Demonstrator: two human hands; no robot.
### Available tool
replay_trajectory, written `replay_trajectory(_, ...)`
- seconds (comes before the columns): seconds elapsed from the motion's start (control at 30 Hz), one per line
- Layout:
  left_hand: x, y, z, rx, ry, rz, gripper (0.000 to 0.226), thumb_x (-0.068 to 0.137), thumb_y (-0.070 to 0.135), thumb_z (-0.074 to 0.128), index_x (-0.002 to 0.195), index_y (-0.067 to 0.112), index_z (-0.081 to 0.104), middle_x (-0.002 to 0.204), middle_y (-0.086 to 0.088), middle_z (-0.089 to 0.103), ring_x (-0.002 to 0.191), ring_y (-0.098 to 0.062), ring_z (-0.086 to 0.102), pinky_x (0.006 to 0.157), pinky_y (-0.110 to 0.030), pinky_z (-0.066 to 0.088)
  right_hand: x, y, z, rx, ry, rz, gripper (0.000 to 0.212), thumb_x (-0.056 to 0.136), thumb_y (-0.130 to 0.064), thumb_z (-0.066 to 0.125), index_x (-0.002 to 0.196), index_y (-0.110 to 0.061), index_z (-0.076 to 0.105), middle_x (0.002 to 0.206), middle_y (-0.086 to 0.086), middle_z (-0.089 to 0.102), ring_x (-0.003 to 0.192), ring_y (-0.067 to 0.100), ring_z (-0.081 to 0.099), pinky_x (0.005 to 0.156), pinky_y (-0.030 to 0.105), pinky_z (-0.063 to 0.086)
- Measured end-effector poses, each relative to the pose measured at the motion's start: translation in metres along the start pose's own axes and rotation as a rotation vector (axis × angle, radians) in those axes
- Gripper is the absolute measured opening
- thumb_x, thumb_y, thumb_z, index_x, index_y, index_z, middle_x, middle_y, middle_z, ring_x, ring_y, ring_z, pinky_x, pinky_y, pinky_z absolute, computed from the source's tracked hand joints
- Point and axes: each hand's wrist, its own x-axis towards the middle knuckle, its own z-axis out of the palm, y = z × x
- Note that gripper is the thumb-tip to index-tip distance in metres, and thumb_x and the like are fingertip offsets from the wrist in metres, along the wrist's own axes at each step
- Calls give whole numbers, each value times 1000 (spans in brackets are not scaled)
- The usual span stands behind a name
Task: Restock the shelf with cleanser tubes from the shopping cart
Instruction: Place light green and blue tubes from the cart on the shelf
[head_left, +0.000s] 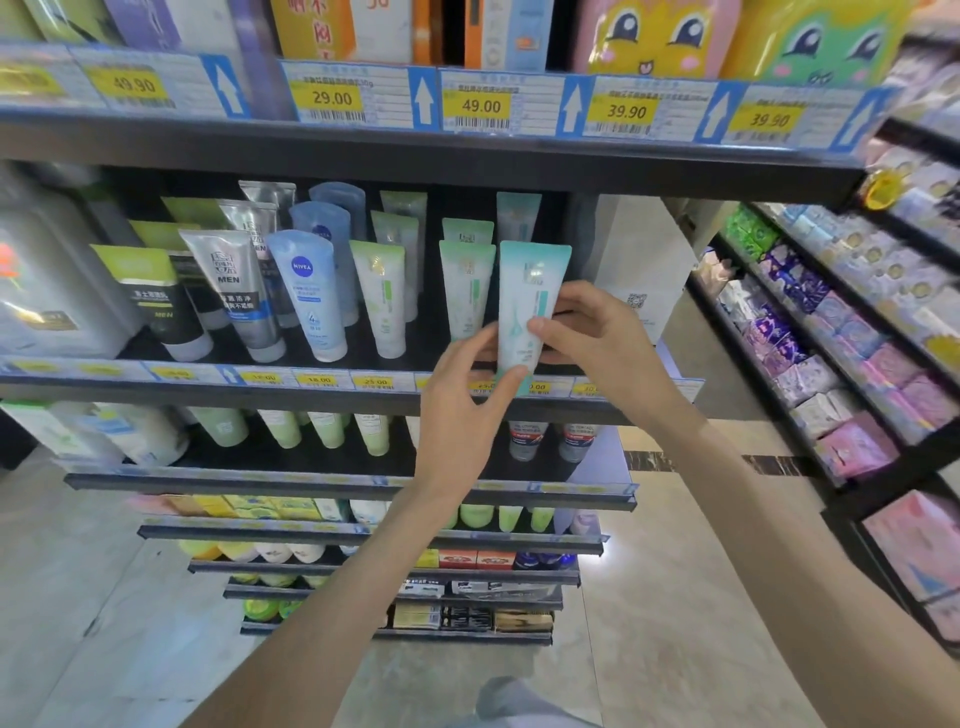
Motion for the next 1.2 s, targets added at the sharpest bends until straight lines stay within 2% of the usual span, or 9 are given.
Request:
replay_trajectory(0.1, 2, -14, -15, 231, 50, 95, 41, 100, 32, 68, 140, 21, 61, 130, 9, 61, 126, -9, 54, 108, -29, 45, 16, 2, -5, 8, 88, -22, 20, 97, -10, 69, 116, -10, 64, 115, 4, 73, 107, 19, 71, 81, 35, 63)
replay_trajectory(0.23, 1, -50, -42, 600, 98, 224, 36, 101, 33, 66, 134, 19, 65, 129, 3, 62, 124, -20, 53, 112, -42, 38, 51, 23, -6, -84, 193, 4, 21, 98, -13, 69, 117, -17, 61, 112, -3, 70, 105, 13, 70, 84, 34, 63)
replay_trajectory(0.33, -1, -71, -53, 741, 87, 303, 34, 99, 32, 69, 130, 19, 67, 125, 1, 64, 122, -24, 56, 122, -49, 28, 73, 47, 0, -165, 204, 60, 24, 99, -15, 67, 122, -15, 60, 110, -4, 68, 101, 10, 69, 88, 39, 62)
replay_trajectory(0.47, -4, -79, -55, 765, 79, 320, 37, 97, 28, 72, 133, 20, 65, 125, 1, 64, 124, -23, 56, 125, -50, 24, 90, 66, 3, -256, 222, 60, 19, 100, -17, 65, 117, -20, 57, 106, -10, 65, 100, 11, 67, 93, 43, 60)
replay_trajectory(0.6, -4, -81, -51, 773, 112, 339, 36, 97, 26, 73, 131, 19, 66, 126, -1, 64, 124, -24, 56, 124, -50, 25, 98, 74, 2, -369, 168, 92, 39, 94, -14, 73, 127, -13, 53, 117, -5, 64, 97, 5, 63, 93, 31, 56)
replay_trajectory(0.67, -4, -83, -49, 771, 130, 350, 34, 97, 26, 73, 130, 18, 67, 125, -2, 64, 123, -25, 57, 124, -49, 25, 100, 80, 1, -414, 139, 128, 48, 90, -15, 78, 129, -11, 50, 118, -2, 64, 100, 10, 63, 91, 30, 55)
replay_trajectory(0.77, -4, -87, -48, 774, 143, 363, 33, 98, 26, 72, 130, 17, 67, 124, -4, 64, 122, -27, 58, 123, -50, 26, 106, 86, 1, -481, 132, 137, 45, 90, -19, 78, 124, -9, 52, 115, 0, 66, 102, 17, 66, 91, 35, 57)
replay_trajectory(1.2, -5, -89, -47, 784, 165, 390, 32, 100, 27, 69, 130, 17, 68, 123, -7, 64, 121, -29, 59, 123, -50, 28, 131, 90, 13, -523, 169, 109, 40, 95, -19, 73, 125, -6, 51, 126, 9, 66, 108, 21, 64, 92, 36, 55)
